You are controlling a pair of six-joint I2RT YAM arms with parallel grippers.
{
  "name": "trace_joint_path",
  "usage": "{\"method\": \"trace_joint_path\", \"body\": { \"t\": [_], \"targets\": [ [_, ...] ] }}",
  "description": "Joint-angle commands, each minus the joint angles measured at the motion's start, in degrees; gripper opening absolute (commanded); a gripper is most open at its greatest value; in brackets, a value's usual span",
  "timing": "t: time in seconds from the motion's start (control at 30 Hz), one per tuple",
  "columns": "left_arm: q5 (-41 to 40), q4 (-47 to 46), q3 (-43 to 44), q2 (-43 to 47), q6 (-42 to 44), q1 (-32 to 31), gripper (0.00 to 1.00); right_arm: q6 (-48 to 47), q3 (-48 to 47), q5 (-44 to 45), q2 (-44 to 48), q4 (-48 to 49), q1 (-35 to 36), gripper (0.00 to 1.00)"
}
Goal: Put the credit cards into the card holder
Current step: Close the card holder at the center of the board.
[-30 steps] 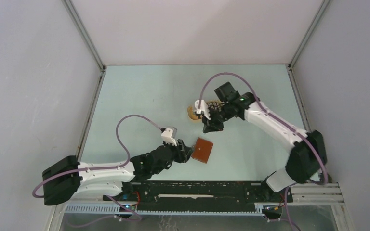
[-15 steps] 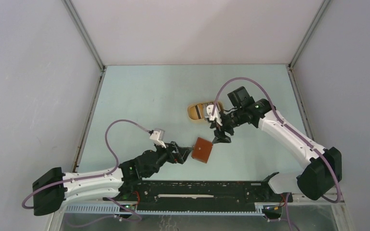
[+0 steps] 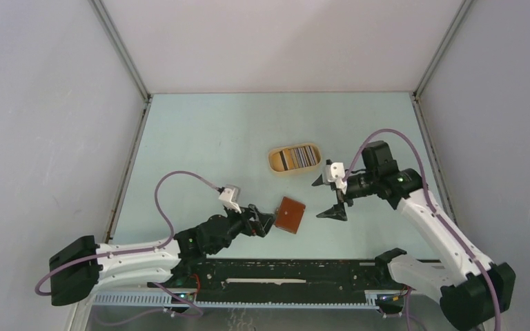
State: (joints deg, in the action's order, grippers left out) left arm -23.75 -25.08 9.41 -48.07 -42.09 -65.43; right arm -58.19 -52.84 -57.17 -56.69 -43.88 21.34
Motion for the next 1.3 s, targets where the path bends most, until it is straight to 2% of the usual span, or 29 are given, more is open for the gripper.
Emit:
{"method": "trace_joint_path", "body": {
  "t": [0.0,0.13,0.27,0.4,0.67,0.8,0.93,1.13,1.27],
  "targets": [
    [1.58,-1.91,1.13,-2.10,-1.97,0.38,0.98,-7.26,0.98,-6.18,-2.12,-0.69,1.10,1.00],
    [2.47,-2.58,0.50,-1.93,-4.45,0.38,0.97,-18.54,1.34,-7.73,-1.83,-4.10,2.27,0.98],
    [2.03,-2.60,-0.84,0.66,-6.50,0.39,0.95,-36.89,1.01,-9.88,-4.95,-11.26,2.45,0.97],
    [1.39,-2.37,-1.25,2.90,-6.40,0.35,0.95,-43.08,-4.40,-4.55,-11.05,-14.91,4.39,0.95],
    [1.68,-0.73,-0.37,1.96,-5.08,0.33,0.95,-42.91,-8.05,3.68,-16.34,-14.66,7.37,0.92],
    [1.35,-2.47,-1.72,0.15,-6.98,0.39,0.94,-43.23,-8.08,4.82,-18.39,-10.39,8.47,0.92],
    [0.81,-4.64,-2.60,-2.19,-8.82,0.39,0.89,-43.40,-8.20,6.78,-22.47,-4.01,11.66,0.91],
    [0.07,-5.02,-2.54,-6.61,-10.44,0.39,0.75,-40.93,-8.97,10.56,-30.05,2.66,15.97,0.74],
    [-1.46,-4.77,-3.09,-7.23,-12.55,0.39,0.68,-40.06,-11.32,10.73,-34.23,3.06,16.67,0.65]
  ]
}}
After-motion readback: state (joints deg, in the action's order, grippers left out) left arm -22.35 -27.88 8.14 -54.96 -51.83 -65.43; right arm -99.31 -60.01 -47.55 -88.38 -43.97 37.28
